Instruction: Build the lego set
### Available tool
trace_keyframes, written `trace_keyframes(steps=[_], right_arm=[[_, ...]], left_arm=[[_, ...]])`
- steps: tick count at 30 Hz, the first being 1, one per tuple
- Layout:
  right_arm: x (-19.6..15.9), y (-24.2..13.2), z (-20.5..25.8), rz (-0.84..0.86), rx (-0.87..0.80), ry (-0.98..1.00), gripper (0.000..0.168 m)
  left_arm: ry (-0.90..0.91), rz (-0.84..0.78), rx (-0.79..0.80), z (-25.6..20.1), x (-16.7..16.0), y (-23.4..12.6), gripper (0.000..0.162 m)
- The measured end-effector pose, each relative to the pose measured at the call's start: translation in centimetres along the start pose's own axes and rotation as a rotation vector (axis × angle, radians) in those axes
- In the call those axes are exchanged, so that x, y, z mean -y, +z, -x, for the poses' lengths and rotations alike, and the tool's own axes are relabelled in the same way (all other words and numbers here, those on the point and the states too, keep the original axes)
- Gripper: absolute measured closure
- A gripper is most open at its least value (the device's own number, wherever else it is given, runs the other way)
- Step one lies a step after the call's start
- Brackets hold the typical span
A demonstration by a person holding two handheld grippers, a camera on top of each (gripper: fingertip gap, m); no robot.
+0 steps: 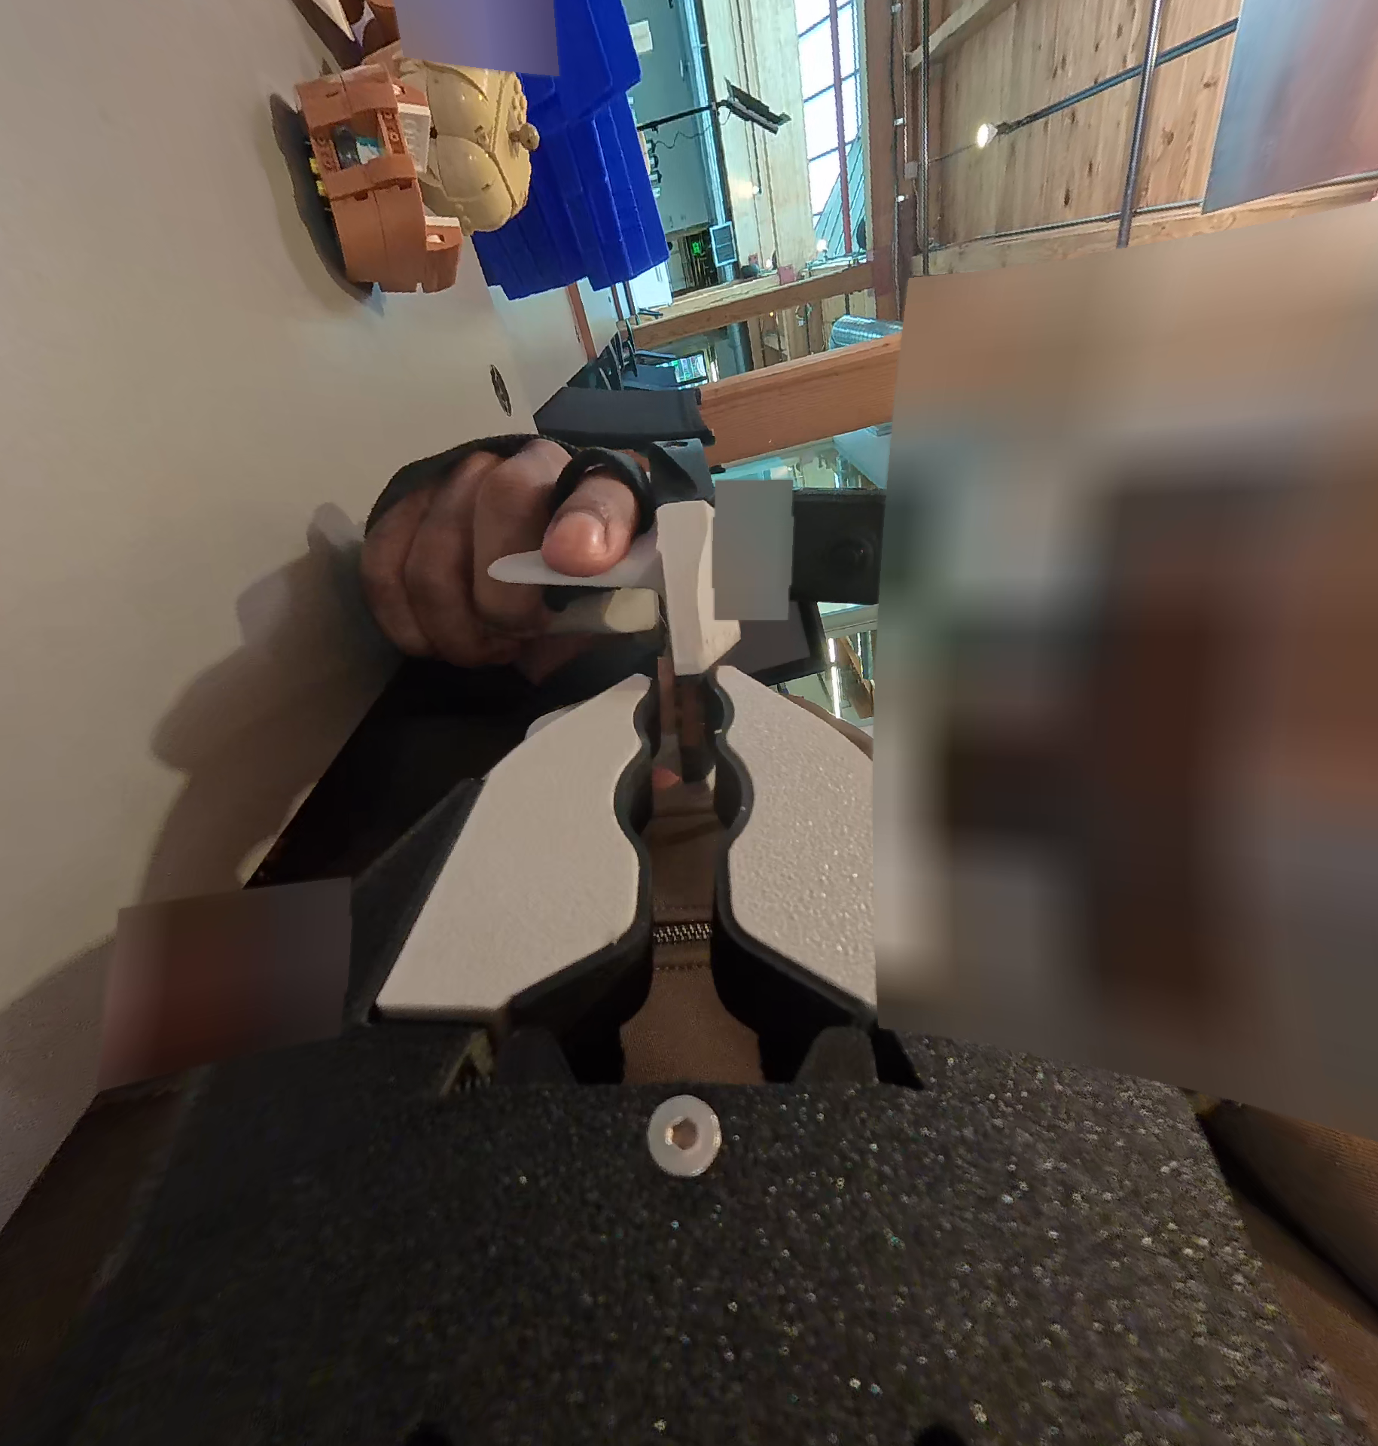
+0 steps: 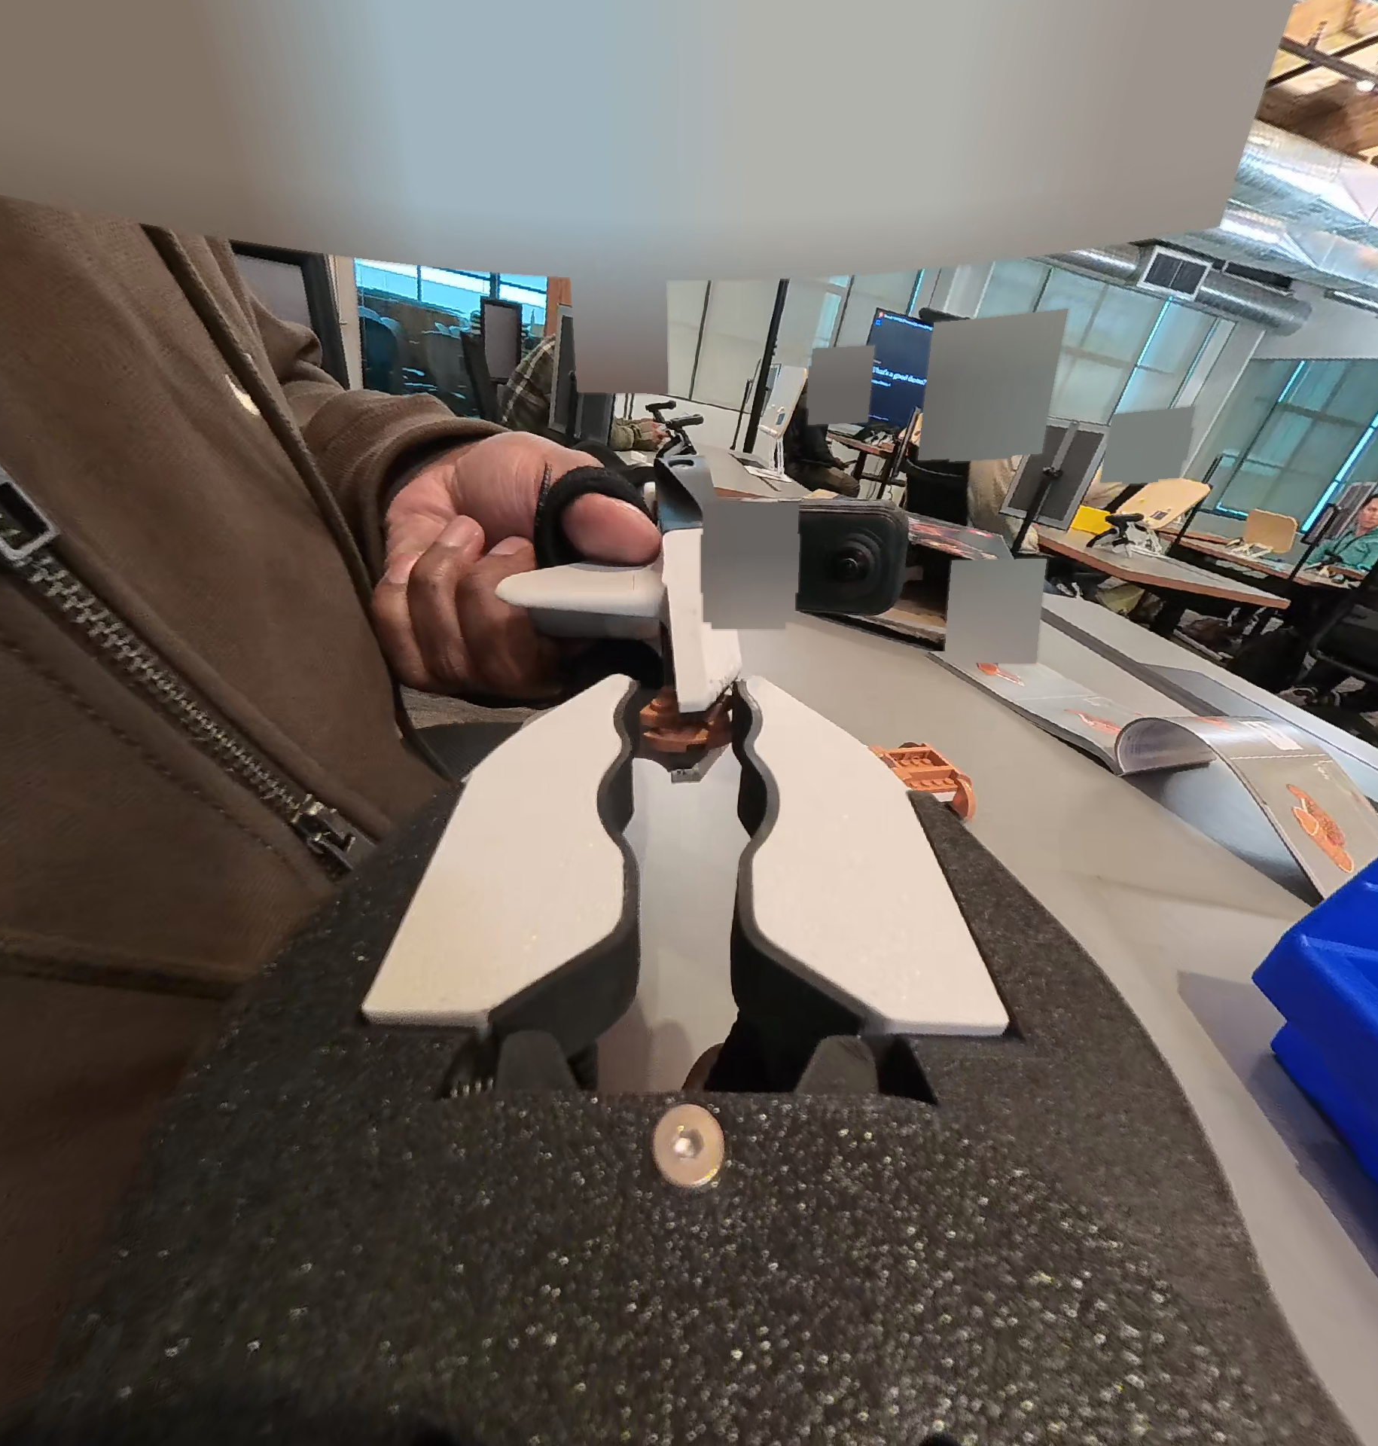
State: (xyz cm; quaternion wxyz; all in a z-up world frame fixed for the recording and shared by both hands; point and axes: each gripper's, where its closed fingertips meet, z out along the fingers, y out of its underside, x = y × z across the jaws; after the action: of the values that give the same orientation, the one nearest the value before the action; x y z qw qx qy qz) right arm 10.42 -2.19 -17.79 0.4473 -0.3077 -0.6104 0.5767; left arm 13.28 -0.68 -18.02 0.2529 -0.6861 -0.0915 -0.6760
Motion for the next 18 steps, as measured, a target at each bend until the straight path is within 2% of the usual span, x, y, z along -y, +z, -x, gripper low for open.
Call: trace_keyframes(steps=[18], right_arm=[[0.13, -0.03, -0.32, -0.012, -0.026, -0.008, 0.146]], left_arm=[[-0.003, -0.039, -0.029, -0.16, 0.24, -0.25, 0.152]])
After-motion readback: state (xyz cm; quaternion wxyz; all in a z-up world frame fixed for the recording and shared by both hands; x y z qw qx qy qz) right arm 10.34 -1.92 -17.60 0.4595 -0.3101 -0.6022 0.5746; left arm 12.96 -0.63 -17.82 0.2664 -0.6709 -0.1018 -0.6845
